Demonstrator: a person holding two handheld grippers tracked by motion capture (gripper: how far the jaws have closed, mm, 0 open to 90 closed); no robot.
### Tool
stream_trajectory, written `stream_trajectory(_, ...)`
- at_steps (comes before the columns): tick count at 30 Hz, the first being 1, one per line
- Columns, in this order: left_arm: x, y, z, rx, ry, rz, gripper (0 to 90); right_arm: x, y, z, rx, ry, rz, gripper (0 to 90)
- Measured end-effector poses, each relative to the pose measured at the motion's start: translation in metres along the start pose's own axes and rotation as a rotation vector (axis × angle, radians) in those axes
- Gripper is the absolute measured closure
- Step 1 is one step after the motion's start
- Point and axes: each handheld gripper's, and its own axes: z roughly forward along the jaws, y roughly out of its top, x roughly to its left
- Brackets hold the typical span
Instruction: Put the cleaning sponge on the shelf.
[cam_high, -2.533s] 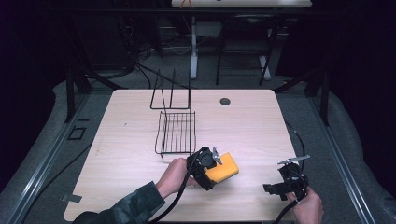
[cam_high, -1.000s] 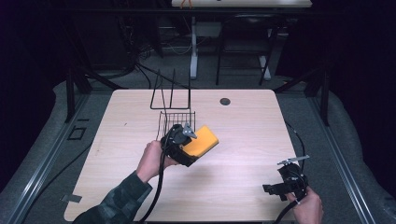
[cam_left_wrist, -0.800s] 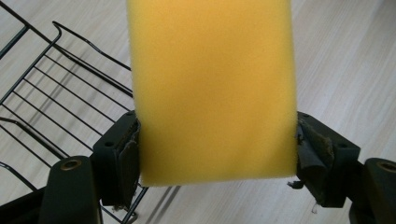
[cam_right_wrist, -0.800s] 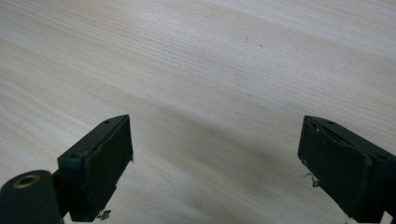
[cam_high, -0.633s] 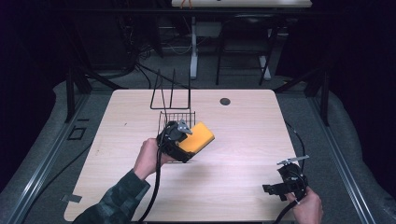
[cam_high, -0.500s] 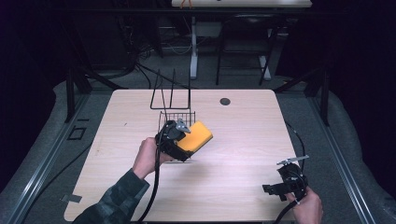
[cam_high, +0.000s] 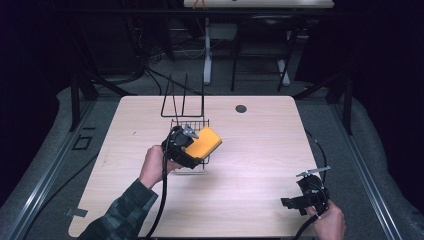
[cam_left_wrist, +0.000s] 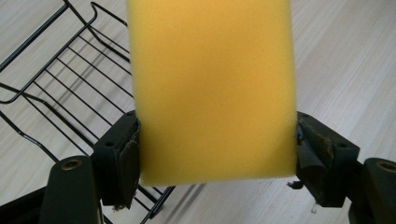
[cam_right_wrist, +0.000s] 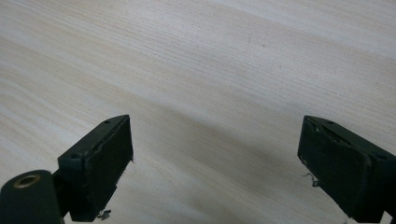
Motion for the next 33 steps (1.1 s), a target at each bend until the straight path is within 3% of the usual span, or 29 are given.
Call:
stream_trajectory(5, 0.005, -0.003, 0.005, 0.017, 0.014, -0.001, 25.8, 0.001, 0.000, 0.001, 0.001, 0.007, 0.002, 9.8)
stream_trajectory(14, 0.020, -0.011, 0.015, 0.023, 0.025, -0.064, 25.9, 0.000, 0.000, 0.001, 0.003, -0.001, -0.016, 10.5)
stream_trajectory(19, 0.024, -0.014, 0.019, 0.036, 0.027, -0.074, 25.9, 0.001, 0.001, 0.001, 0.010, 0.003, -0.013, 10.6)
stream_trajectory(25, 0.031, -0.019, 0.026, 0.068, 0.060, -0.086, 25.9, 0.000, 0.000, 0.001, 0.002, 0.007, -0.007, 10.6)
stream_trajectory(33, 0.043, -0.025, 0.032, 0.080, 0.060, -0.119, 25.8, 0.001, 0.000, 0.002, 0.004, 0.006, -0.007, 10.8)
